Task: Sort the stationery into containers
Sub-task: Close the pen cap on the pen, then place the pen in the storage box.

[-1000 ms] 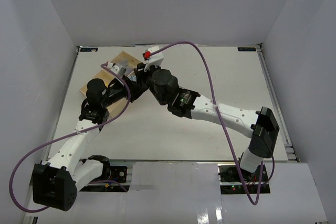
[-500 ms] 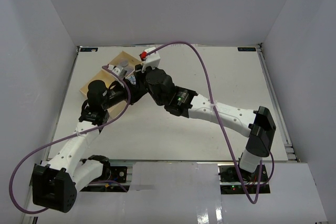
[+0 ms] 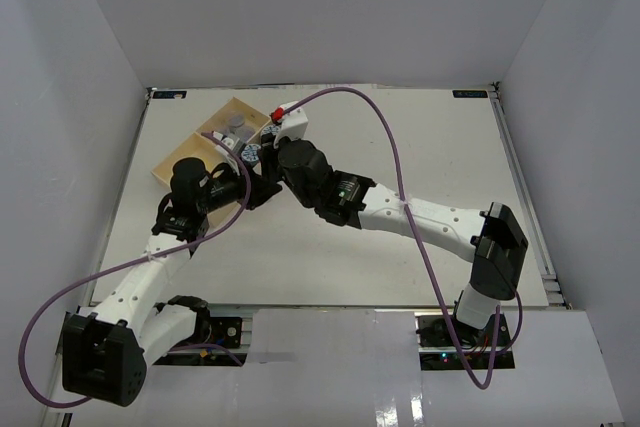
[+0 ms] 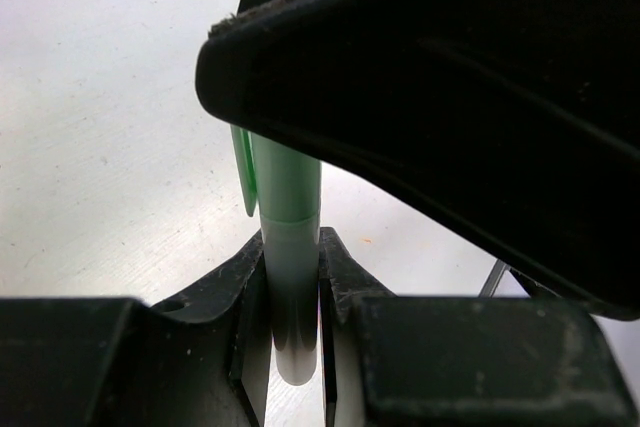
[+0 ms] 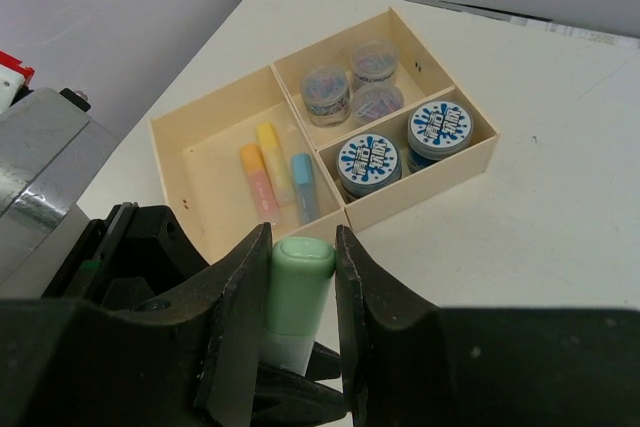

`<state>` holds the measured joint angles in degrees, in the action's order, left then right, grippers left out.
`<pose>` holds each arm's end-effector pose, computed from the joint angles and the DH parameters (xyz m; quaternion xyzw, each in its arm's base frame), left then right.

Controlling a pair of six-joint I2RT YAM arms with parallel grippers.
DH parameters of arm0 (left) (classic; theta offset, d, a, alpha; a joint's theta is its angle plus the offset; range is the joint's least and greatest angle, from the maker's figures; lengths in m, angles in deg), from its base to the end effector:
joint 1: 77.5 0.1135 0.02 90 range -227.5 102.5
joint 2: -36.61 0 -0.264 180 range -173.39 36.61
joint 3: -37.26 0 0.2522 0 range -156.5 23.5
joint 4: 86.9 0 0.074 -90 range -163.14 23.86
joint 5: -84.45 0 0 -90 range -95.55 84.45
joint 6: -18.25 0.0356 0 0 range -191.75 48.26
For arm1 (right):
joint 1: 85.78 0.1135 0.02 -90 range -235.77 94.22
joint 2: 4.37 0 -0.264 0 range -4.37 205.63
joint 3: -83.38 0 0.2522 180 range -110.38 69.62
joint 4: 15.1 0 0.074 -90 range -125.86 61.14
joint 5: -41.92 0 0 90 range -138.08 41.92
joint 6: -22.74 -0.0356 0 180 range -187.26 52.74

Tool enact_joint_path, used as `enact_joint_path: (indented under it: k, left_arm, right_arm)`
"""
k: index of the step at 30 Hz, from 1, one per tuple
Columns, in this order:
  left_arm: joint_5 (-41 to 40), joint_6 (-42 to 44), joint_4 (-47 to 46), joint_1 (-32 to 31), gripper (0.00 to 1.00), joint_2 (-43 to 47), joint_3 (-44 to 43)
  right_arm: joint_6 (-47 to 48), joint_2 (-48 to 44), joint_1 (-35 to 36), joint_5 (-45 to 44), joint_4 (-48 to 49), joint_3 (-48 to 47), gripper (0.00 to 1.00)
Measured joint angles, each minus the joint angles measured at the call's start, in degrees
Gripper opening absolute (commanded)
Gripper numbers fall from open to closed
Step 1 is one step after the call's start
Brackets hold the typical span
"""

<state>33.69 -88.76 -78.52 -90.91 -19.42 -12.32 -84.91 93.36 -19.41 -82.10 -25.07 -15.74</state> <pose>0.2100 -0.0732 0.2781 0.1813 0.7525 -0.4075 0.4846 0.1826 0.3676 0.3658 -0.1252 0.7390 0.2526 0.6118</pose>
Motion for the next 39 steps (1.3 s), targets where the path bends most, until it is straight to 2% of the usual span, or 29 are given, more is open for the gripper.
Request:
enact_joint_path:
  k: [21,31,39]
  left_arm:
    - [-0.3,0.0,2.0,0.2,0.0,2.8,2.7]
    - [0.7,0.0,-1.1,0.2,0.0,2.8,2.7]
    - [0.4,-0.1,-5.3,0.4,0.0,2.5,2.1]
  right_arm:
    - [-6.0,0.6,0.2,2.1,-5.8,-1.2,0.08]
    - [-4.2,0.6,1.0,-1.2,-8.5,-4.3,0.32]
    - [-1.7,0.5,1.2,-0.4,-10.3,-5.7,0.44]
